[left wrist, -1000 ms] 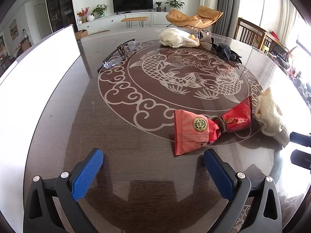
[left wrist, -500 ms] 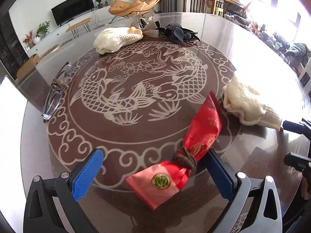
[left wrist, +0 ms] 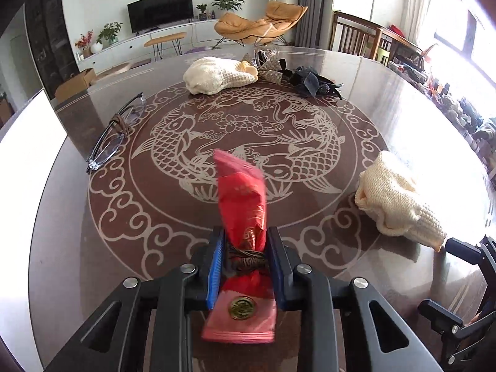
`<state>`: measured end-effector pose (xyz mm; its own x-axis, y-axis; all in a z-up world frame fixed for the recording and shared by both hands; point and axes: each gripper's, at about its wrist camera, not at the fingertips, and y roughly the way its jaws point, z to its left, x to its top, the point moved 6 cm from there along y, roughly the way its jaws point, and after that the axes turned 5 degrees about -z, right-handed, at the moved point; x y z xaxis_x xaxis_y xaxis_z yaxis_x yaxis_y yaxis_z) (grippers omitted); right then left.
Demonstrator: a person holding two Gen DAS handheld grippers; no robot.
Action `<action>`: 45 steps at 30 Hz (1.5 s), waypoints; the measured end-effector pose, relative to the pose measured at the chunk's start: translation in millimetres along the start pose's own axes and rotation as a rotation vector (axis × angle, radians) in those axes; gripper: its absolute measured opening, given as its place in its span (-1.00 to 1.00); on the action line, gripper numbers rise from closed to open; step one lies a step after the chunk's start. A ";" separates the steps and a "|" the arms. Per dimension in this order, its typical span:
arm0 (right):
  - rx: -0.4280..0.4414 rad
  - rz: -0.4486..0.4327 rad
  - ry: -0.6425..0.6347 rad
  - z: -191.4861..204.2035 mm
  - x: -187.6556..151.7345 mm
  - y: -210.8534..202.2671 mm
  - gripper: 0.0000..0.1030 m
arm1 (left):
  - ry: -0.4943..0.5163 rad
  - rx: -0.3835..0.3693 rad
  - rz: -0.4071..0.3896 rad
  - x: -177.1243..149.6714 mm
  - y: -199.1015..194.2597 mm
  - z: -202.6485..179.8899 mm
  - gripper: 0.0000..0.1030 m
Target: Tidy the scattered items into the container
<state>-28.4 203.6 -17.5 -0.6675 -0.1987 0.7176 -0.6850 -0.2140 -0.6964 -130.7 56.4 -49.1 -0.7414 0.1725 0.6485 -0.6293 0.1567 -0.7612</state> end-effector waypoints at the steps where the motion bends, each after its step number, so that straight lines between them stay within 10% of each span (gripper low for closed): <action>1: 0.021 0.001 -0.001 -0.6 0.1 -0.7 0.53 | -0.010 0.014 -0.005 -5.8 -4.0 4.6 -0.54; 14: 0.188 -0.019 -0.228 -12.0 70.3 32.7 0.53 | -0.089 0.078 -0.059 -18.2 -12.7 19.9 -0.39; 17: 0.182 0.022 -0.251 -8.1 72.3 59.1 0.53 | -0.074 0.081 -0.049 -16.4 -9.1 16.3 -0.01; 19: 0.171 0.050 -0.262 -4.8 70.3 71.5 0.53 | -0.097 0.107 -0.014 -17.8 -4.6 20.7 0.88; 20: 0.165 0.045 -0.263 -4.3 70.7 73.2 0.50 | -0.128 0.102 0.010 -19.9 -1.2 26.4 1.00; 45: 0.165 0.067 -0.193 -15.3 69.5 79.1 0.58 | -0.127 0.112 0.012 -22.0 0.9 29.8 1.00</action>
<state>-133.4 187.5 -22.8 -0.6312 -0.3928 0.6688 -0.5733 -0.3444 -0.7434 -121.8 23.7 -64.3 -0.7678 0.0480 0.6389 -0.6373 0.0444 -0.7693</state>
